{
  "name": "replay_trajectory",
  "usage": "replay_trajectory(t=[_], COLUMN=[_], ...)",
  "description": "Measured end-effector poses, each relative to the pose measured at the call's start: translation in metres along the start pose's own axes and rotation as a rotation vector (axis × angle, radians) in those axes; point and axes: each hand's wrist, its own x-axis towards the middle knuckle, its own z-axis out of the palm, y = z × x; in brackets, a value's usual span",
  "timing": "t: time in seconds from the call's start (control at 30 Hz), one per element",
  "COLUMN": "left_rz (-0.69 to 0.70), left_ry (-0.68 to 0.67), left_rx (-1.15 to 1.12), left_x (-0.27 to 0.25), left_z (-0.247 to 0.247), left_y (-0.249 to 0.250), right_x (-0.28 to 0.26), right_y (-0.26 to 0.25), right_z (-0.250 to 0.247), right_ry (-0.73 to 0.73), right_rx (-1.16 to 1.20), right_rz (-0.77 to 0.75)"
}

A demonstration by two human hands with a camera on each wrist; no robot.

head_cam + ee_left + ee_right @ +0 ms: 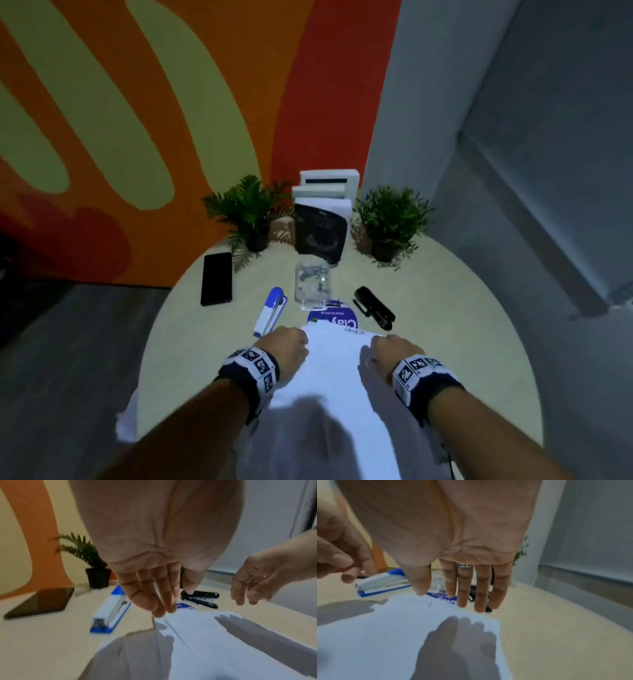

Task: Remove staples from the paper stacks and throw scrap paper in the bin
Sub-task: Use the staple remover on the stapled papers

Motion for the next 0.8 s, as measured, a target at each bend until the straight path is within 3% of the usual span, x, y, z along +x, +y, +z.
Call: replay_trajectory(t=[0.1,0.17,0.27,0.3,0.37,0.47,0.57,0.7,0.8], left_rz=[-0.022,-0.021,0.036,0.054,0.042,-0.204,-0.46,-0.417,-0.427], left_ry=[-0.074,-0.087,-0.031,0.055,0.364,0.562,0.448,0.35,0.372], left_rx=[-0.087,-0.107,-0.153,-0.134,-0.057,-0.011,-0.09,-0.07,-0.153], left_x=[0.006,0.01,0.023,0.028,0.042,0.061,0.075,0.091,0.097], left_z=[0.034,0.057,0.072,0.073,0.068,0.039,0.015,0.016,0.017], left_y=[0.0,0.005,0.006,0.003,-0.004,-0.014,-0.03,-0.053,-0.058], right_x=[0.005,0.005,0.012,0.015,0.026,0.044,0.059,0.069,0.073], right_y=[0.0,-0.001,-0.002,-0.002,-0.004,-0.006,-0.012,-0.029,-0.043], right_z=[0.029,0.05,0.056,0.05,0.037,0.021,0.011,0.007,0.01], right_ry=[-0.07,-0.038,0.172,0.239,0.332,0.395,0.331,0.141,0.129], right_rx=[0.083,0.111,0.094,0.108,0.145,0.173,0.274,0.335,0.327], right_rz=[0.111,0.143,0.148,0.154,0.166,0.17,0.123,0.06,0.001])
